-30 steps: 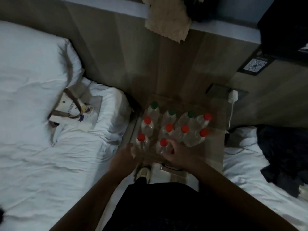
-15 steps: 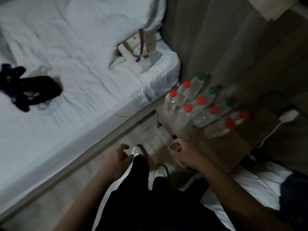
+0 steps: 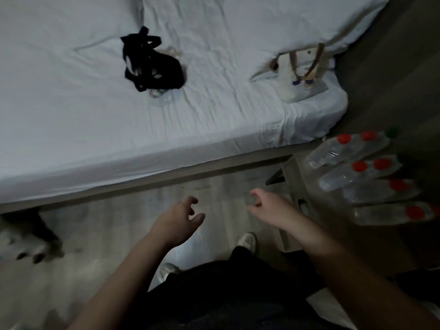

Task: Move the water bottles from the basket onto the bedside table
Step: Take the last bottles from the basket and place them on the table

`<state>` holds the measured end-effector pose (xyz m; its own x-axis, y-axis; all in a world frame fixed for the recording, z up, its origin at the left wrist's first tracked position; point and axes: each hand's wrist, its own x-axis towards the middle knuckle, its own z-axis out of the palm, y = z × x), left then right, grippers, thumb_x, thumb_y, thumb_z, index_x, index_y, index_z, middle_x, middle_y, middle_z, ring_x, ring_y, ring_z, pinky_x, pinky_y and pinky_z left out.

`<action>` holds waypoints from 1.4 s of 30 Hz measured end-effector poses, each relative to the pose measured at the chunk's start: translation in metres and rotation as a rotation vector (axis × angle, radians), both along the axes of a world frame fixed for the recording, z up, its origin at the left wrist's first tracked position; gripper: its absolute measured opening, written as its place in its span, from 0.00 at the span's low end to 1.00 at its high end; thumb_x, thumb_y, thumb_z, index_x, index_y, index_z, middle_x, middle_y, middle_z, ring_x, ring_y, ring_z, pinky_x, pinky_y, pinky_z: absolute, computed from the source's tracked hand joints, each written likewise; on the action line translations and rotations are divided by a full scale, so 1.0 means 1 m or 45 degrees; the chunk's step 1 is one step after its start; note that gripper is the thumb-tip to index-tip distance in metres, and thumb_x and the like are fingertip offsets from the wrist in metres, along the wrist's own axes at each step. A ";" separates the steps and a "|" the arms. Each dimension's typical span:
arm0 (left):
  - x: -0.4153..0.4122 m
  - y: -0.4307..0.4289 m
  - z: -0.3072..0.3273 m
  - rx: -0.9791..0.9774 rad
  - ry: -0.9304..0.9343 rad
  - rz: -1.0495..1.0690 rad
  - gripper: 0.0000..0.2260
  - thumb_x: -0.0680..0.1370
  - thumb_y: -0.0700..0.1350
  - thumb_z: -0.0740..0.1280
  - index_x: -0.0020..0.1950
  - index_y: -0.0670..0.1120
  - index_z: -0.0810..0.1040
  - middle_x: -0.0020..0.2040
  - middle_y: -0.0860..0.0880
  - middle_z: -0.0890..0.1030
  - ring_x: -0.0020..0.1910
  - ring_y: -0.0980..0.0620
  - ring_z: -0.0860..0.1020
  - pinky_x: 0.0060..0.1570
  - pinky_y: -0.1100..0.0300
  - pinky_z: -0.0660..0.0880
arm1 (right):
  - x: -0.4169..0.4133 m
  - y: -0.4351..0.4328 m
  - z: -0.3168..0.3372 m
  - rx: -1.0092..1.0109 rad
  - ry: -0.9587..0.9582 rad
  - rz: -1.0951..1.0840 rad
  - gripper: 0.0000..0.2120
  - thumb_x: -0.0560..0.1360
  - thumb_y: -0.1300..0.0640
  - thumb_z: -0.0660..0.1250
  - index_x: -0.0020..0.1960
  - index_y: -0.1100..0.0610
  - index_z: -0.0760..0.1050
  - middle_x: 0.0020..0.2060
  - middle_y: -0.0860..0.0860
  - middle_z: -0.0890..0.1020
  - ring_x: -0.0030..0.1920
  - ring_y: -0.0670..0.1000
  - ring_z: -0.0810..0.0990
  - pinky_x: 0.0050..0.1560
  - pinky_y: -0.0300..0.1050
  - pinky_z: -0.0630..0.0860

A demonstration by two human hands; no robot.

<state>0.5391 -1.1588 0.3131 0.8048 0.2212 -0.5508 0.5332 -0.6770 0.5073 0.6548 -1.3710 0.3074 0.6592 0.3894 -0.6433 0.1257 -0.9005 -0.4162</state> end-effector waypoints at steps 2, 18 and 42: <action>-0.030 0.035 0.002 0.002 -0.017 0.040 0.20 0.76 0.54 0.63 0.66 0.49 0.68 0.56 0.48 0.79 0.55 0.50 0.77 0.57 0.53 0.73 | -0.021 0.044 0.001 0.015 0.003 0.055 0.25 0.75 0.46 0.63 0.70 0.50 0.65 0.58 0.52 0.78 0.55 0.53 0.78 0.55 0.46 0.74; -0.298 0.266 0.007 -0.062 -0.108 0.874 0.16 0.76 0.50 0.65 0.62 0.49 0.72 0.48 0.51 0.79 0.48 0.51 0.78 0.51 0.56 0.74 | -0.213 0.365 0.022 0.150 0.025 0.806 0.24 0.75 0.50 0.65 0.69 0.52 0.66 0.55 0.52 0.80 0.55 0.53 0.78 0.54 0.43 0.72; -0.365 0.566 -0.054 0.026 0.086 1.192 0.16 0.76 0.50 0.64 0.62 0.46 0.73 0.44 0.51 0.78 0.46 0.50 0.77 0.47 0.58 0.72 | -0.258 0.749 -0.045 0.016 0.145 1.324 0.24 0.75 0.49 0.63 0.70 0.55 0.66 0.56 0.54 0.80 0.57 0.54 0.78 0.54 0.42 0.71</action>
<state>0.1738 -0.5928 0.2589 0.2609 0.7729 -0.5783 0.8932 0.0339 0.4483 0.3967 -0.6216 0.2623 -0.0688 0.7369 -0.6725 0.7953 -0.3665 -0.4829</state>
